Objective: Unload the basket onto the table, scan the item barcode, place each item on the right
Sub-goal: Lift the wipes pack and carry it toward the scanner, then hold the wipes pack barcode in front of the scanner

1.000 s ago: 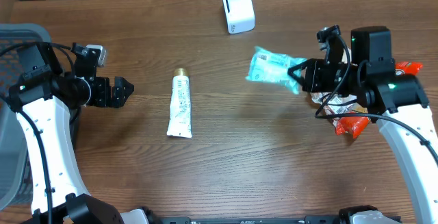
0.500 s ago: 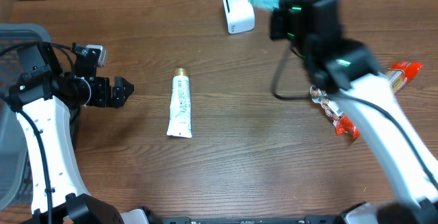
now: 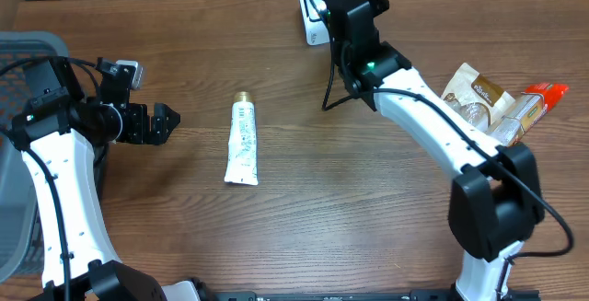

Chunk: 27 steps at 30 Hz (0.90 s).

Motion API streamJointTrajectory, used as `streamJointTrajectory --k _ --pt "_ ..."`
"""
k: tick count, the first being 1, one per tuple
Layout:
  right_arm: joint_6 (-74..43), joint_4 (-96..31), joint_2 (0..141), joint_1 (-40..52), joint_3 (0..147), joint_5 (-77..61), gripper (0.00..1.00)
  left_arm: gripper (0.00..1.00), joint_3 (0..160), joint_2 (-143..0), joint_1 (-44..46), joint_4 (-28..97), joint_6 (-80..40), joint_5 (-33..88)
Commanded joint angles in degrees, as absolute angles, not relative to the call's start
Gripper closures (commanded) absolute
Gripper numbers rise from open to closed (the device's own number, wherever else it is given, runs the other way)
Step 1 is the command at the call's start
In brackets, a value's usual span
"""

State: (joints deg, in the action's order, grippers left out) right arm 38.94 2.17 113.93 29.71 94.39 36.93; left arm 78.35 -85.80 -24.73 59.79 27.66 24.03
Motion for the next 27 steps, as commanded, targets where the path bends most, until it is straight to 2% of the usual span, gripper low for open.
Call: streamJointTrajectory --k 1,15,27 --pt "53.89 6.24 116.99 29.89 95.29 36.77 0.96 0.0 78.37 -86.15 -24.25 59.72 28.71 24.88" --pt "75.7 30.24 129.19 28.77 95.29 31.94 0.96 0.01 78.37 -86.15 -24.25 59.72 28.71 24.88" --pt "80.05 30.79 132.9 27.7 95.29 30.35 0.96 0.0 78.37 -86.15 -24.25 59.72 28.71 24.88"
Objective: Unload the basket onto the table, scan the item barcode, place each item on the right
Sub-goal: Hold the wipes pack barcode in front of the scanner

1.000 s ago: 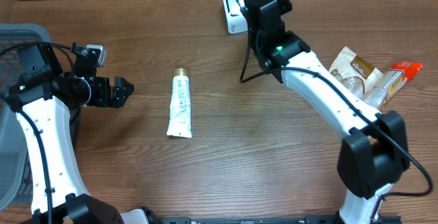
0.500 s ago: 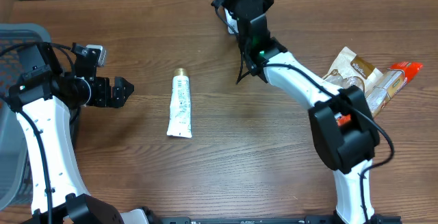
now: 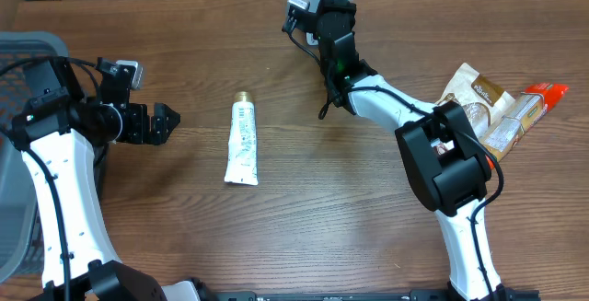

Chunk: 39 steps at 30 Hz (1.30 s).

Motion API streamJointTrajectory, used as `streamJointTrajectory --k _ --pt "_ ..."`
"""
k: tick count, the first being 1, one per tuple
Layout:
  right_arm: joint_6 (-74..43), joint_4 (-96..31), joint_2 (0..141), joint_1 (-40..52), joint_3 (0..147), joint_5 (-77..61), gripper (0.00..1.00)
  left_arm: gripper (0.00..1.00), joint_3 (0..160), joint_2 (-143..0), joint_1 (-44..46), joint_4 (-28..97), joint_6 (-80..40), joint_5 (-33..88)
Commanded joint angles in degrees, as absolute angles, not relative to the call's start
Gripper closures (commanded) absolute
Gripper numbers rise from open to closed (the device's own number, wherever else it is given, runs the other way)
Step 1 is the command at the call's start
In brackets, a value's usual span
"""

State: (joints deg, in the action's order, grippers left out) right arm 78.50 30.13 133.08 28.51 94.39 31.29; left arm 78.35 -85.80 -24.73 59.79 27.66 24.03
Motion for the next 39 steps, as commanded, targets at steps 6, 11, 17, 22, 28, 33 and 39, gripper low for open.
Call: streamJointTrajectory --k 6,11,17,22,28,33,39 --pt "84.49 27.75 132.9 26.68 95.26 28.42 0.96 0.01 78.37 -86.15 -24.25 59.72 28.71 24.88" --pt "84.53 27.73 132.92 26.59 95.26 27.73 0.96 0.01 78.37 -86.15 -24.25 59.72 28.71 24.88" --pt "85.58 27.79 133.4 26.48 95.26 25.65 0.96 0.01 78.37 -86.15 -24.25 59.72 28.71 24.88" --pt "88.58 33.34 135.68 25.89 95.29 26.44 0.96 0.0 78.37 -86.15 -24.25 59.72 28.71 24.88" --pt "88.55 34.57 136.79 25.85 95.29 25.74 0.96 0.0 78.37 -86.15 -24.25 59.72 28.71 24.88" --pt "88.58 33.19 136.88 25.74 95.29 25.56 0.96 0.0 78.37 -86.15 -24.25 59.72 28.71 24.88" --pt "88.58 32.69 136.9 25.74 95.29 25.56 0.96 0.01 78.37 -86.15 -24.25 59.72 28.71 24.88"
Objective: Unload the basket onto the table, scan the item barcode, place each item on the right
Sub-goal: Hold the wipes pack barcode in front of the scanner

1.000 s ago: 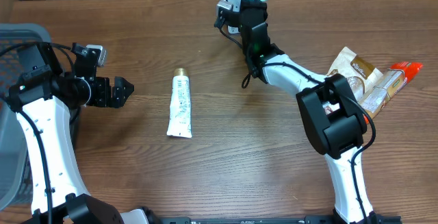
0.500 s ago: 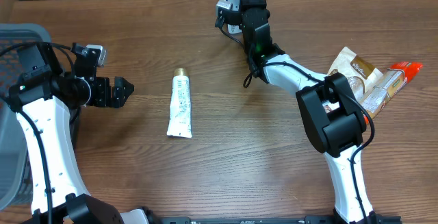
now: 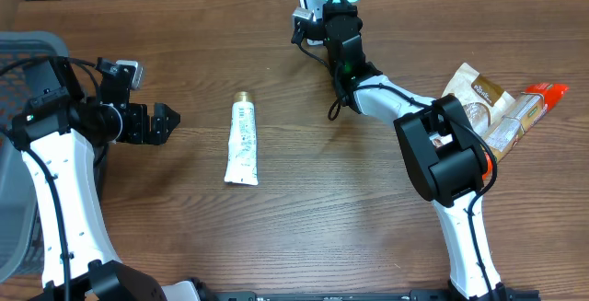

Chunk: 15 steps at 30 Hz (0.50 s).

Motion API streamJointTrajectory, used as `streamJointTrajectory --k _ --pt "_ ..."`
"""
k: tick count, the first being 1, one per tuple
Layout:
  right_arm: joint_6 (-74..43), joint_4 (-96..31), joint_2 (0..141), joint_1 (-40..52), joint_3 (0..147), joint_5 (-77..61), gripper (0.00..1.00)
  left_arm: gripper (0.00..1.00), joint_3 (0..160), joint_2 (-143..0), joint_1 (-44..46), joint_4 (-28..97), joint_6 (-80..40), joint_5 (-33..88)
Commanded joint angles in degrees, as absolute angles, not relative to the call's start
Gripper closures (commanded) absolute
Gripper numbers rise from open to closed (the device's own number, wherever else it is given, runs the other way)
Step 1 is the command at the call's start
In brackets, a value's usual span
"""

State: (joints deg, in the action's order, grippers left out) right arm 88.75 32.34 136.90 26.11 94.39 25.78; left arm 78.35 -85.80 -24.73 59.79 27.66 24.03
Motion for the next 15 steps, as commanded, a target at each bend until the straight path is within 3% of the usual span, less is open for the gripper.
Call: streamJointTrajectory --k 1,6,11,15 --pt "88.58 32.6 136.9 25.74 95.29 25.58 0.96 0.01 78.37 -86.15 -24.25 59.7 28.71 24.88" --pt "89.41 32.49 136.9 25.8 95.29 25.65 0.96 0.0 78.37 -86.15 -24.25 59.72 28.71 24.88" --pt "102.15 33.45 136.9 26.02 95.29 25.65 0.96 0.0 78.37 -86.15 -24.25 59.72 28.71 24.88" --pt "103.37 34.5 136.9 26.98 95.29 25.67 0.96 0.0 78.37 -86.15 -24.25 59.7 28.71 24.88"
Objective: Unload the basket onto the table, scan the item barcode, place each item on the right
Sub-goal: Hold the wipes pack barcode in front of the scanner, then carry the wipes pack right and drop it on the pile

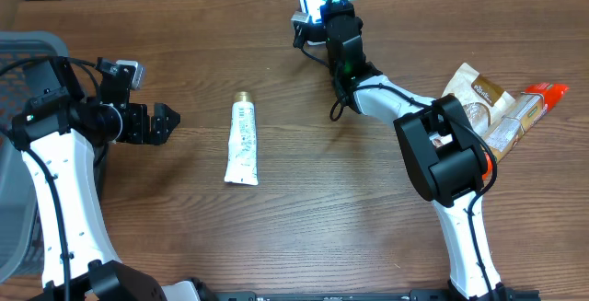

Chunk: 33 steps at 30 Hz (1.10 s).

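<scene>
A white tube with a gold cap [242, 142] lies flat on the wooden table, left of centre, cap pointing away. My right gripper [324, 8] is raised at the far middle and shut on a white barcode scanner, whose face glows bluish. It is well away from the tube, to its upper right. My left gripper [168, 122] hovers open to the left of the tube, with nothing between its fingers.
Two snack bags [477, 98] and an orange-tipped packet [537, 98] lie at the right edge. A grey mesh basket [20, 48] stands at the far left beside the left arm. The scanner's black cable [333, 98] hangs below the right wrist.
The right gripper still holds the scanner raised at the far middle, shifted only a trace. The tube and the left arm have not moved.
First the right gripper was down over the white scanner on the far table. Then the scanner was up off the table in that gripper, the arm stretched toward the back. It has stayed raised there since, while the tube and the open left gripper kept their places.
</scene>
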Motion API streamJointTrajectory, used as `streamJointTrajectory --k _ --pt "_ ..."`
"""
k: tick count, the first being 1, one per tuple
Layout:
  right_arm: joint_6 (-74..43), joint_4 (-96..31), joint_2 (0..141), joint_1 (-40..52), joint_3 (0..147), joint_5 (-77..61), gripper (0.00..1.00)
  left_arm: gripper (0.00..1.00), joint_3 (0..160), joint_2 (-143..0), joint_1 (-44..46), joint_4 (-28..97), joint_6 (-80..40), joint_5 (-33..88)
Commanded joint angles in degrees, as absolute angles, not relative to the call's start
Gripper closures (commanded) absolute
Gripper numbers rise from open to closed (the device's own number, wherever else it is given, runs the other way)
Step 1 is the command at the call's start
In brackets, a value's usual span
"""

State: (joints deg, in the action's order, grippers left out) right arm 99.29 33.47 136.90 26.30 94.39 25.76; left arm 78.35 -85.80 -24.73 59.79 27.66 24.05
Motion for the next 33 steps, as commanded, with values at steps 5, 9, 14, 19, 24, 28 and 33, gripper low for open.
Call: streamJointTrajectory --k 5,9,14,19,24,28,33 --pt "103.33 35.86 136.9 27.16 95.29 26.33 0.96 0.0 78.37 -86.15 -24.25 59.72 28.71 24.88" --pt "103.35 40.29 136.51 27.55 95.29 26.89 0.96 0.0 78.37 -86.15 -24.25 59.7 28.71 24.88" --pt "102.35 40.01 133.99 28.53 95.26 26.94 0.96 0.0 78.37 -86.15 -24.25 59.72 28.71 24.88" --pt "94.37 37.17 128.49 29.39 95.22 29.02 0.96 0.01 78.37 -86.15 -24.25 59.72 28.71 24.88" --pt "89.97 29.15 119.72 29.63 95.22 34.02 0.96 0.0 78.37 -86.15 -24.25 59.72 28.71 24.88" --pt "76.9 20.43 111.98 29.63 95.22 42.26 0.96 0.0 78.37 -86.15 -24.25 59.72 28.71 24.88" --pt "48.95 -12.19 101.82 28.75 95.22 39.22 0.96 0.01 78.37 -86.15 -24.25 59.7 28.71 24.88"
